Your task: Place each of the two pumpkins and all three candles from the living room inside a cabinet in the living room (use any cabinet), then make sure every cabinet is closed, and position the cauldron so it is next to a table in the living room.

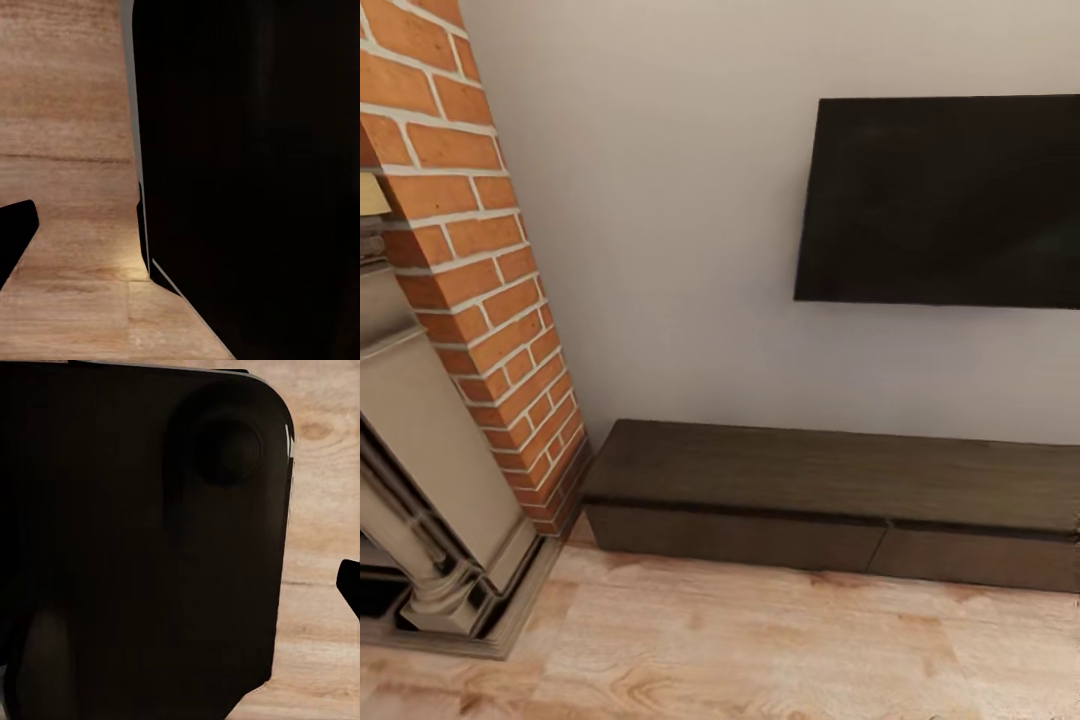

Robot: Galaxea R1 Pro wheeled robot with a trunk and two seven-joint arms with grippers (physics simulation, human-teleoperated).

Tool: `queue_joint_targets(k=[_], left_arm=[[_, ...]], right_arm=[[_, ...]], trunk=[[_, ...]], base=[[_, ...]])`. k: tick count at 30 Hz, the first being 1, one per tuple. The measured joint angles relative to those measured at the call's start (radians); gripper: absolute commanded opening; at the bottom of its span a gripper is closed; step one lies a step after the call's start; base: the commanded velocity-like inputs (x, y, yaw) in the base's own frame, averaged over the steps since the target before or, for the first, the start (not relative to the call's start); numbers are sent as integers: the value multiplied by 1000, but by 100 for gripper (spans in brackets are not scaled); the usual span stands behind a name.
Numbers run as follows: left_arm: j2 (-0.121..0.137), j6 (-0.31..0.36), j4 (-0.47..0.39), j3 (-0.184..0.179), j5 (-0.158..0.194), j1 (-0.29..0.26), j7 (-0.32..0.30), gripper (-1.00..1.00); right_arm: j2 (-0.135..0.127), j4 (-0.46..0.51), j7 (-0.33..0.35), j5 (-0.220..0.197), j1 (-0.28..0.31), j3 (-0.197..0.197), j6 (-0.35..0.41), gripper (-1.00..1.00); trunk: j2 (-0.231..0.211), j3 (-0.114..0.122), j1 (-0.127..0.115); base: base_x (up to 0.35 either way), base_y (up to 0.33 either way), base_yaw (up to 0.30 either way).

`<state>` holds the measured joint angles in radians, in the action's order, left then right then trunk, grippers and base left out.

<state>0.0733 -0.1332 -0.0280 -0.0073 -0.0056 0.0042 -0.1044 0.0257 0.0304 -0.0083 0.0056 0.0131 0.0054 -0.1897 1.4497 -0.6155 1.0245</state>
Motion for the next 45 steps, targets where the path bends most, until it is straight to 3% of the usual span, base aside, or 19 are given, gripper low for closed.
queue_joint_targets(k=[10, 22, 36, 41, 45], left_arm=[[0, 0, 0, 0, 0, 0, 1, 100], [0, -25, 0, -1, 0, 0, 1, 100], [1, -50, -1, 5, 1, -1, 4, 100], [7, -36, -72, 6, 3, -13, -1, 100], [41, 40, -166, 7, 8, -15, -50, 100]], right_arm=[[0, 0, 0, 0, 0, 0, -1, 100], [0, 0, 0, -2, 0, -1, 0, 100], [0, 1, -1, -9, 0, -6, -12, 100], [0, 1, -1, -10, 0, -8, -13, 100], [1, 2, -1, -10, 0, -9, -13, 100]], trunk=[[0, 0, 0], [0, 0, 0], [0, 0, 0], [0, 0, 1], [0, 0, 1]], base=[[273, 157, -246], [237, 105, -14], [79, -66, 0], [2, -2, 0], [0, 0, 0]])
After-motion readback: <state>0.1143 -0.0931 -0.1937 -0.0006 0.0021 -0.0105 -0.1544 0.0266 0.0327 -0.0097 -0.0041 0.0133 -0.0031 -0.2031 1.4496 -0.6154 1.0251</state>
